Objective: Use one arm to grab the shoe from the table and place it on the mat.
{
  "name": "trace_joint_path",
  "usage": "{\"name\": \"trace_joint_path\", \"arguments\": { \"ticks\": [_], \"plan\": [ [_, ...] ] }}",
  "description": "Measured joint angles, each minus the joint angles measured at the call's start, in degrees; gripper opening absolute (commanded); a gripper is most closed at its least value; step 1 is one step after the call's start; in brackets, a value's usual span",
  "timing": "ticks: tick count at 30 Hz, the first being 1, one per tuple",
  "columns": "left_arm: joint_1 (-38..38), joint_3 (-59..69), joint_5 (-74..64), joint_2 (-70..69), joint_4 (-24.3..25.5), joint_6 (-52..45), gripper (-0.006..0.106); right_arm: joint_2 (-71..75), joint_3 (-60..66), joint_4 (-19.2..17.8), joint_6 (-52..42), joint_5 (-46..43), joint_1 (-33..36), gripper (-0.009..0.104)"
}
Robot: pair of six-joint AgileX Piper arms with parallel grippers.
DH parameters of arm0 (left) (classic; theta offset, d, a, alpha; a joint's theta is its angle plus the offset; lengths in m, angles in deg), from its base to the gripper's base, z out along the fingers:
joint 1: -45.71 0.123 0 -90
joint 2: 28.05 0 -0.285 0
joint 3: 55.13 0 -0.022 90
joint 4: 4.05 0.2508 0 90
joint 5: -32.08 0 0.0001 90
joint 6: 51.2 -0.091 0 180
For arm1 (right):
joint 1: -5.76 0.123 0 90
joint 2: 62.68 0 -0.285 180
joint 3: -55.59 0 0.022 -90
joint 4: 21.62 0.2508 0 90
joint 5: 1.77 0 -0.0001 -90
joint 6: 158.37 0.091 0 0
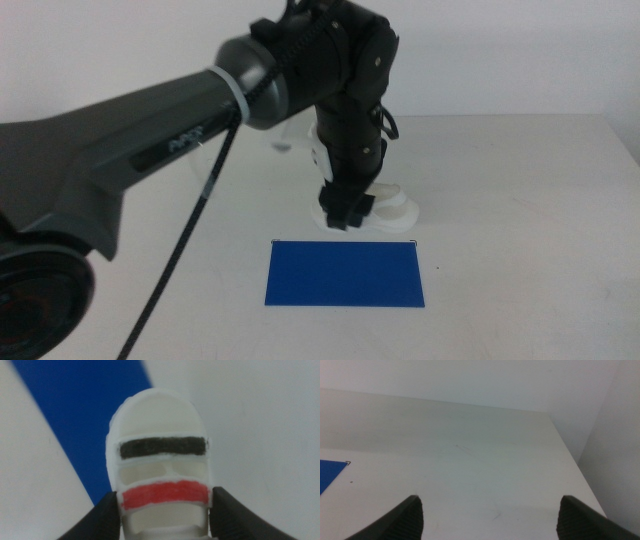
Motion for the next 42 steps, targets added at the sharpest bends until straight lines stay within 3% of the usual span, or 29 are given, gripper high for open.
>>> {"name": "trace_joint_path", "arguments": {
  "ticks": [5,11,31,32,37,42],
  "plan": [
    [0.0,0.0,-0.1,1.1,-0.3,6.2,-0.001,0.0,0.0,0.0,0.0,0.0,0.0,0.078],
    [0.0,0.0,-0.7,3.2,2.2,6.2,-0.001,0.0,0.0,0.0,0.0,0.0,0.0,0.078],
    [0.0,0.0,-0.4,10.9,2.4,6.2,-0.001,0.0,0.0,0.0,0.0,0.0,0.0,0.078],
    [0.0,0.0,-0.3,10.9,2.4,6.2,0.067,0.0,0.0,0.0,0.0,0.0,0.0,0.078],
    [0.0,0.0,-0.3,10.9,2.4,6.2,0.093,0.0,0.0,0.0,0.0,0.0,0.0,0.078],
    [0.0,-0.7,-0.3,10.8,2.4,6.2,0.094,0.0,0.0,0.0,0.0,0.0,0.0,0.078]
  ]
}}
